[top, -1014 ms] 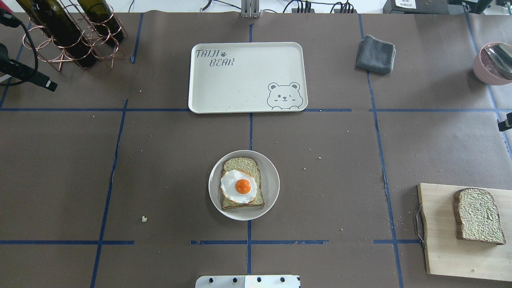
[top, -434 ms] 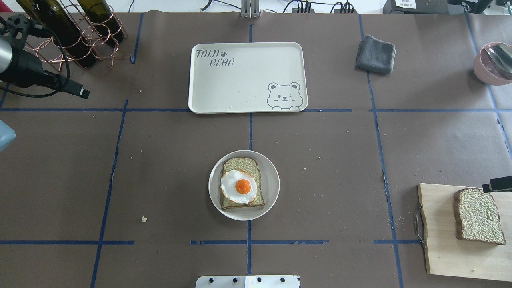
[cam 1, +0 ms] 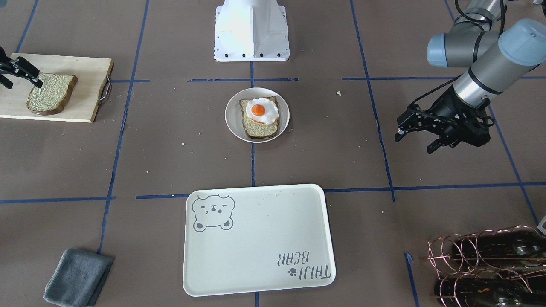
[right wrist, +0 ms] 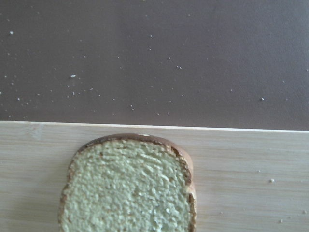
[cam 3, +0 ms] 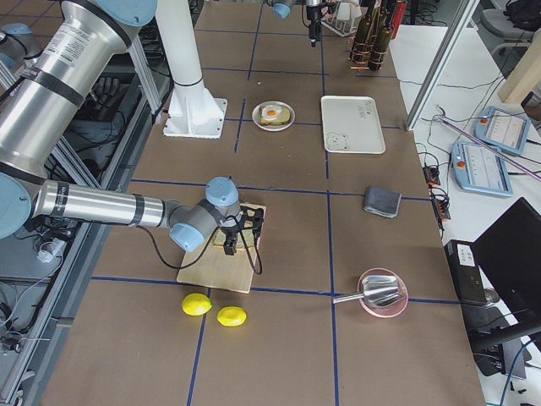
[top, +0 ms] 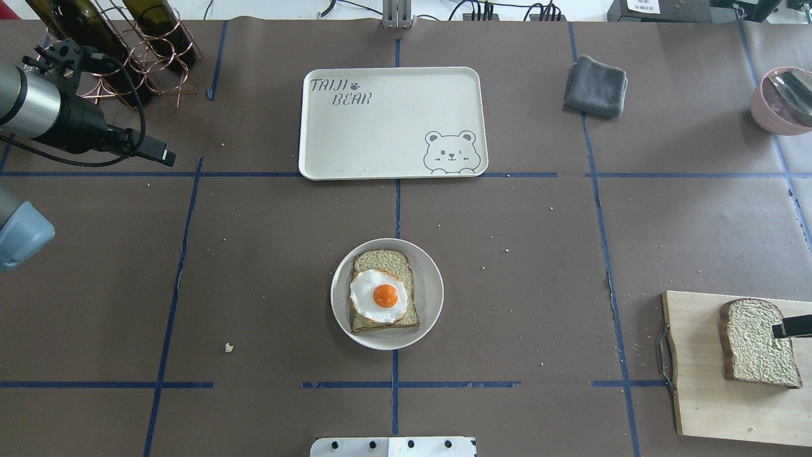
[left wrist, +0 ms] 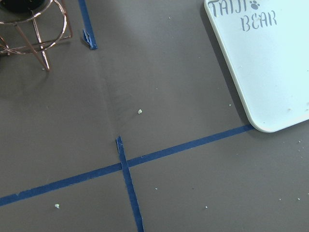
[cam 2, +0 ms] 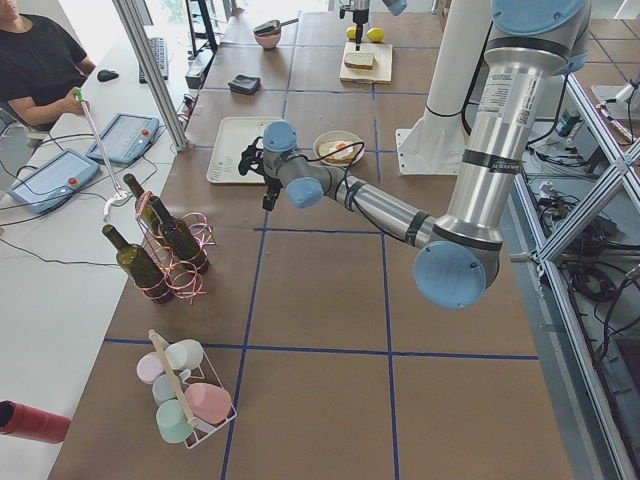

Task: Make sandwich and place on tray
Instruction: 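Lower the right gripper onto the bread slice while the left arm moves, then grasp the bread slice with the right gripper and lift it toward the plate, then lower the bread slice onto the egg toast and open the right gripper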

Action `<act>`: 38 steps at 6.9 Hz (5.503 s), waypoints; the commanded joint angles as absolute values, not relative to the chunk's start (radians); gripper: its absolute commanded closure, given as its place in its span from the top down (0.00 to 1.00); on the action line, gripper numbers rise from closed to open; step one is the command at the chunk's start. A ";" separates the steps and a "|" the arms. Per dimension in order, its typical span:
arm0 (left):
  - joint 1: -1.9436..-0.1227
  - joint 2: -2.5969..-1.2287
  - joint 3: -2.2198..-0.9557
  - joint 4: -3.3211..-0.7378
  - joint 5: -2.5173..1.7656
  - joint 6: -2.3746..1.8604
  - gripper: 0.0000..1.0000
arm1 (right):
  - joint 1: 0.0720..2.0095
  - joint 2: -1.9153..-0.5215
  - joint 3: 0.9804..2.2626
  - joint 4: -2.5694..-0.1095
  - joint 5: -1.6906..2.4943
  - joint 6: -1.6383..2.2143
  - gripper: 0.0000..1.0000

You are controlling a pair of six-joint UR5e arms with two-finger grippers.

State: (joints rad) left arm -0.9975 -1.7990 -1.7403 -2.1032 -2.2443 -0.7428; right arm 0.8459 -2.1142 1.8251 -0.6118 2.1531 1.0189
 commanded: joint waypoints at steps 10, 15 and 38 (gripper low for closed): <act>-0.996 -1.804 -1.735 -2.105 -2.241 -0.749 1.00 | 0.781 -2.095 1.758 -0.574 2.148 1.025 0.38; -0.997 -1.801 -1.735 -2.105 -2.241 -0.749 1.00 | 0.782 -2.086 1.775 -0.565 2.148 1.023 0.00; -0.992 -1.819 -1.709 -2.109 -2.244 -0.753 1.00 | 0.429 -0.974 1.721 -1.293 1.859 1.325 1.00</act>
State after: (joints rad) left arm -0.9931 -1.8099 -1.7088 -2.1092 -2.2454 -0.7510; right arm 0.4064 -0.9761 1.7146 -1.2834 1.8509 1.3250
